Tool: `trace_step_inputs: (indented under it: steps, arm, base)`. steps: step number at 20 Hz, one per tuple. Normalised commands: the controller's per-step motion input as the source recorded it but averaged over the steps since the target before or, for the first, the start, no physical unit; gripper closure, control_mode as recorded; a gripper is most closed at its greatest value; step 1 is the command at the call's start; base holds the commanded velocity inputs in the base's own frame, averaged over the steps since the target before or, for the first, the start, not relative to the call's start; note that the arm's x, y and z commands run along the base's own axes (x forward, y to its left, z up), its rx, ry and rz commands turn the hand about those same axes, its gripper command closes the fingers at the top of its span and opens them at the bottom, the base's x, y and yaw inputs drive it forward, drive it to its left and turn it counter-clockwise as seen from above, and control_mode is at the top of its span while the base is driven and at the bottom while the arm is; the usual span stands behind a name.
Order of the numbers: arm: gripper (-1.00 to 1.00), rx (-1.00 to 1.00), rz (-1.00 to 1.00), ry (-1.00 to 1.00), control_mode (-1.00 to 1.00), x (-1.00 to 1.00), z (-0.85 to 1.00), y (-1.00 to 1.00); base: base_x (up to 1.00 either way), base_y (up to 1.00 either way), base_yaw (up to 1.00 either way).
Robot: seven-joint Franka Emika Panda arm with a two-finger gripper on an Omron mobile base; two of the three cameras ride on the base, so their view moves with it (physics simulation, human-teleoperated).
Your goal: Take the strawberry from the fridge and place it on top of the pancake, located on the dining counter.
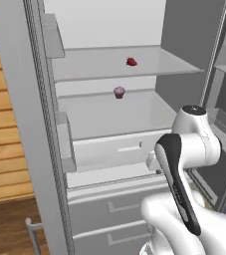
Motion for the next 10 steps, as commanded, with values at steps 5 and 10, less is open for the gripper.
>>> trace_step_inputs:
  steps: [5,10]
  arm:
    - [-1.0,0.0,0.0,0.0,1.0,0.0,0.0,0.0]
    - [-1.0,0.0,0.0,0.0,1.0,0.0,0.0,0.0]
  base:
    - [0.56,0.18,0.0]
    - [0.51,0.08,0.0]
